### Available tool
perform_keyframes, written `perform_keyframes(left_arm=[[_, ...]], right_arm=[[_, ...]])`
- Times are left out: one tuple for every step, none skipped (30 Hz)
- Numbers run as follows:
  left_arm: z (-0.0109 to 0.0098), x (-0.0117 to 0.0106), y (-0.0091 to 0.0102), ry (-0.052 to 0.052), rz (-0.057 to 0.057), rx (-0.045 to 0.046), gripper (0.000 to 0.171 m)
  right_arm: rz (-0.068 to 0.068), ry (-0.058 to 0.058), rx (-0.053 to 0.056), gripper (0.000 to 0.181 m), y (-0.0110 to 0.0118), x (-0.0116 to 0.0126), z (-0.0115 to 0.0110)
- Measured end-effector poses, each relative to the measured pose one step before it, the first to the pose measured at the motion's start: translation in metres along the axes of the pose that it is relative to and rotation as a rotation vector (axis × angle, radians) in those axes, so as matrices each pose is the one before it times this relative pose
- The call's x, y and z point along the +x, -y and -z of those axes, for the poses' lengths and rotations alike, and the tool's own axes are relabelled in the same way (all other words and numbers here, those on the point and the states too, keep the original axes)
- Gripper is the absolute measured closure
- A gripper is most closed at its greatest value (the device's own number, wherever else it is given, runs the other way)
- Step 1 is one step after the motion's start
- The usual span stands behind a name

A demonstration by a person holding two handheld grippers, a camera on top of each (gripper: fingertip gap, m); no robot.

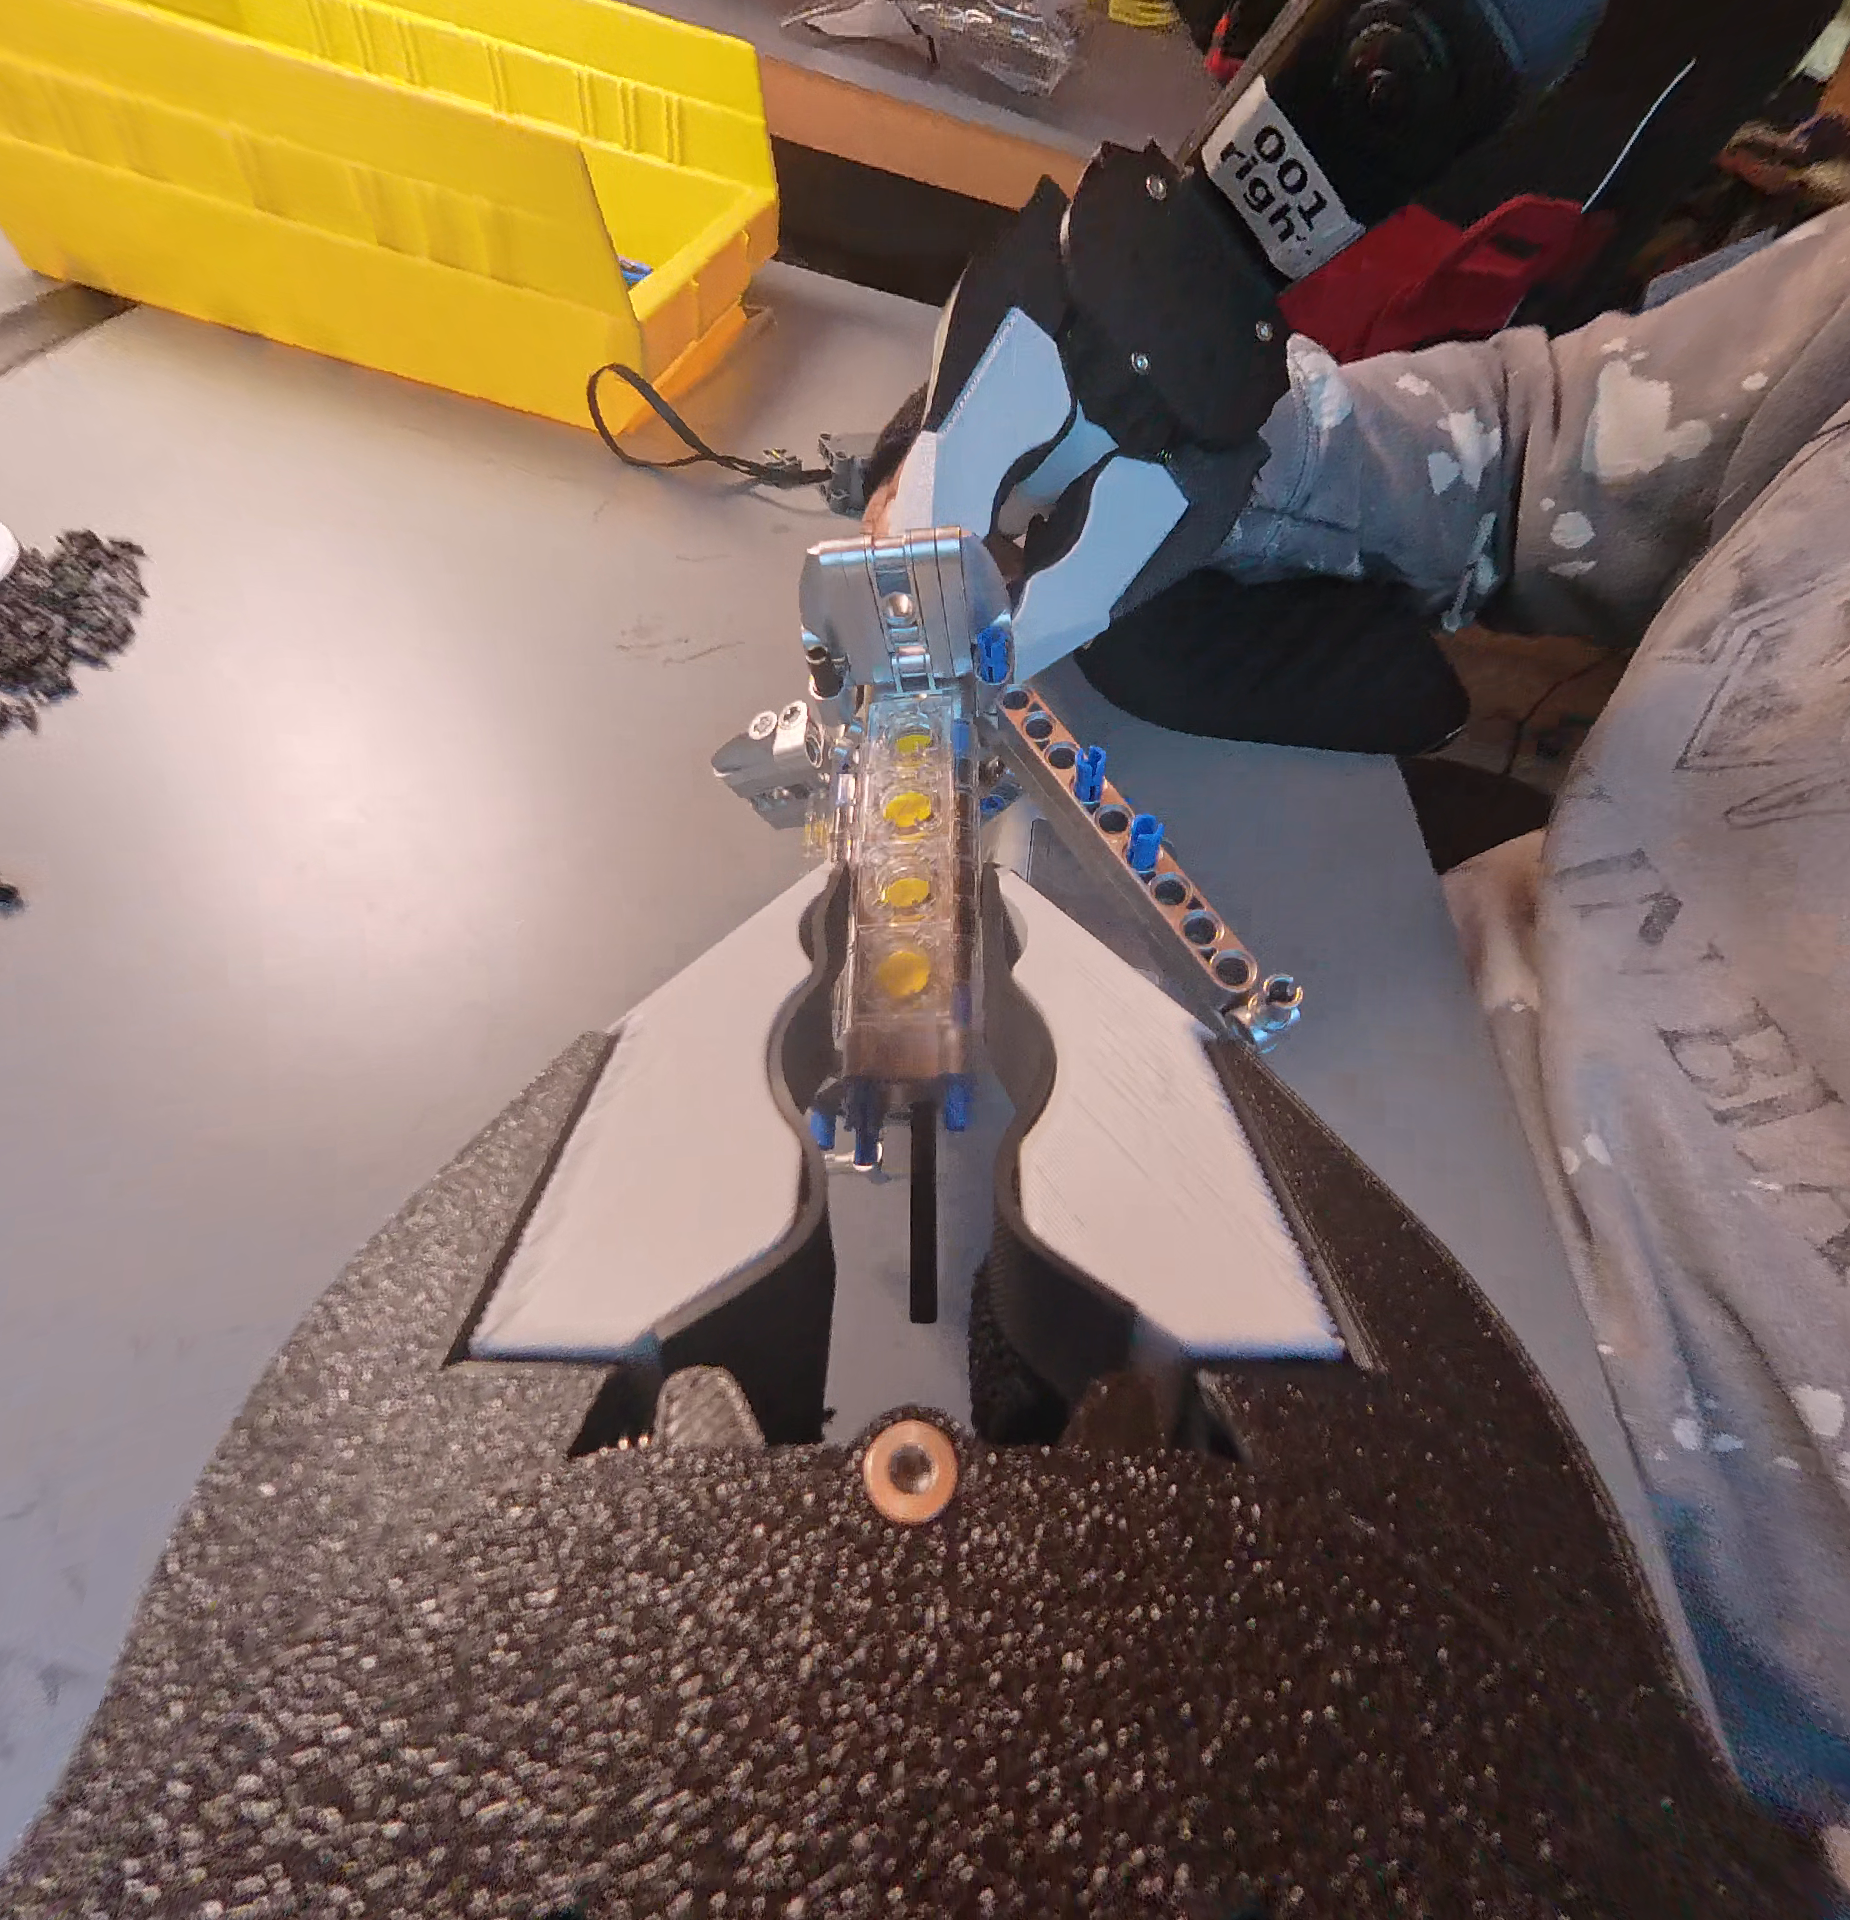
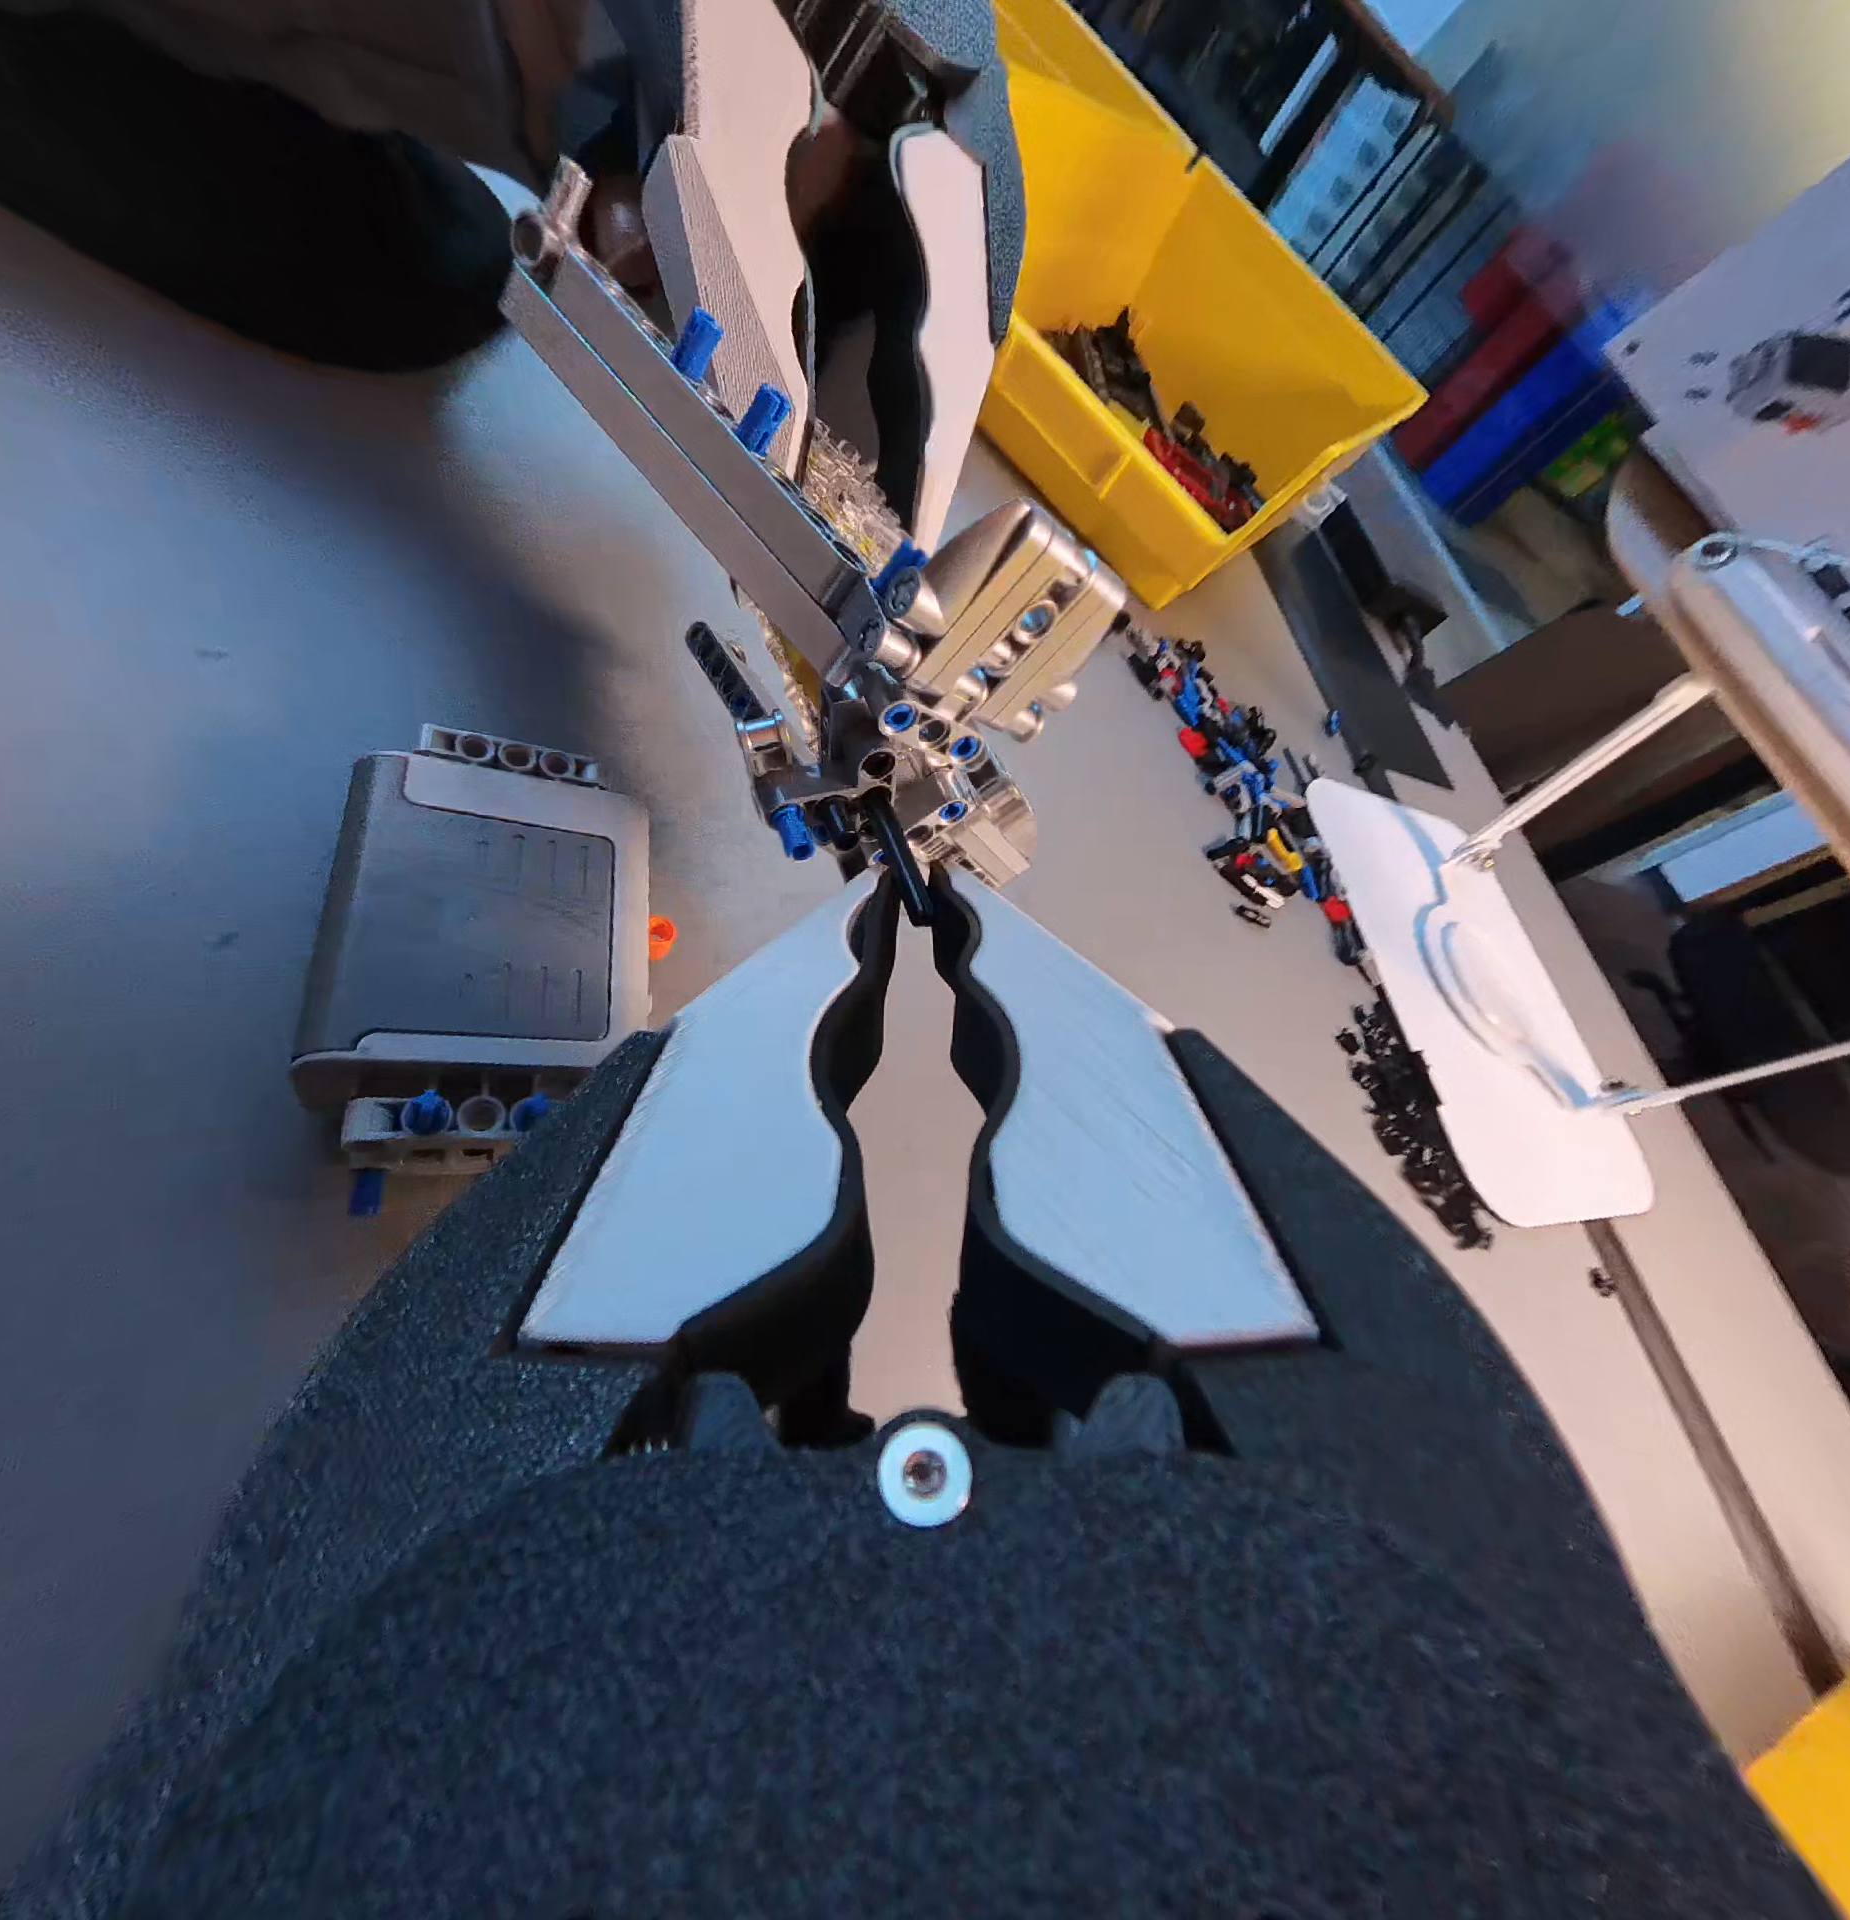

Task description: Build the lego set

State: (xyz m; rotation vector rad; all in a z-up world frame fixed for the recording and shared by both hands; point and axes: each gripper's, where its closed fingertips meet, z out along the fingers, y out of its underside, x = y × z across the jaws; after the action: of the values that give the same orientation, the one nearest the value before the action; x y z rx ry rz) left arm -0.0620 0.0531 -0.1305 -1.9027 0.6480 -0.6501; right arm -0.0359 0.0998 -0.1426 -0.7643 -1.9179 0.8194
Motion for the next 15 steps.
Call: perform_keyframes(left_arm=[[0.00012, 0.00336, 0.00487, 0.0329, -0.0476, 0.00148, 0.149], [0.00011, 0.00377, 0.00516, 0.0316, -0.0461, -0.00052, 0.149], [-0.00025, 0.00338, 0.00407, 0.0334, -0.0495, -0.01006, 0.149], [-0.00084, 0.00258, 0.00249, 0.041, -0.0595, -0.02124, 0.149], [-0.00126, 0.00117, 0.00051, 0.053, -0.0727, -0.03343, 0.149], [-0.0019, 0.00026, -0.00165, 0.0611, -0.0868, -0.0473, 0.149], [-0.00228, 0.00066, -0.00255, 0.0619, -0.0975, -0.05201, 0.149], [-0.00273, 0.00145, -0.00147, 0.0584, -0.0917, -0.04297, 0.149], [-0.00248, 0.00293, 0.00036, 0.0453, -0.0679, -0.02717, 0.149], [-0.00191, 0.00385, 0.0024, 0.0332, -0.0462, -0.0103, 0.149], [-0.00115, 0.00353, 0.00338, 0.033, -0.0376, -0.00027, 0.149], [-0.0008, 0.00365, 0.00327, 0.0282, -0.0327, -0.0016, 0.149], [-0.00077, 0.0047, 0.00296, 0.0121, -0.0202, -0.00535, 0.149], [-0.00057, 0.00501, 0.00292, -0.0047, -0.0009, -0.00672, 0.149], [-0.00034, 0.00417, 0.00243, -0.014, 0.014, -0.00561, 0.149]], right_arm=[[0.0349, -0.0157, 0.0229, 0.177, 0.0027, 0.00116, 0.00347], [0.0268, -0.0139, 0.0223, 0.177, 0.00249, 0.00049, 0.00332], [0.0161, -0.017, 0.0252, 0.177, 0.00291, 0.00081, 0.00354], [0.0178, -0.013, 0.023, 0.177, 0.0024, 0.0003, 0.00363], [0.022, -0.0141, 0.0209, 0.177, 0.0021, 0.00042, 0.00367], [0.0248, -0.0175, 0.0174, 0.177, 0.00178, 0.00077, 0.00339], [0.0223, -0.0099, 0.0056, 0.177, 0.00032, -0.00021, 0.00272], [0.0126, 0.0039, -0.0005, 0.177, -0.00039, -0.00186, 0.00244], [0.0039, 0.0119, -0.007, 0.177, -0.00196, -0.00244, 0.00268], [-0.0005, 0.0105, -0.0043, 0.177, -0.00249, -0.00182, 0.00309], [-0.0076, 0.0201, -0.0008, 0.177, -0.00233, -0.00297, 0.00356], [-0.0162, 0.0289, 0.0, 0.178, -0.00202, -0.00414, 0.00363], [-0.0166, 0.034, -0.0011, 0.178, -0.00153, -0.00509, 0.00349], [-0.0115, 0.0278, -0.0015, 0.178, -0.00057, -0.0045, 0.00337], [-0.0049, 0.0273, -0.0027, 0.178, -0.00003, -0.00487, 0.00293]])
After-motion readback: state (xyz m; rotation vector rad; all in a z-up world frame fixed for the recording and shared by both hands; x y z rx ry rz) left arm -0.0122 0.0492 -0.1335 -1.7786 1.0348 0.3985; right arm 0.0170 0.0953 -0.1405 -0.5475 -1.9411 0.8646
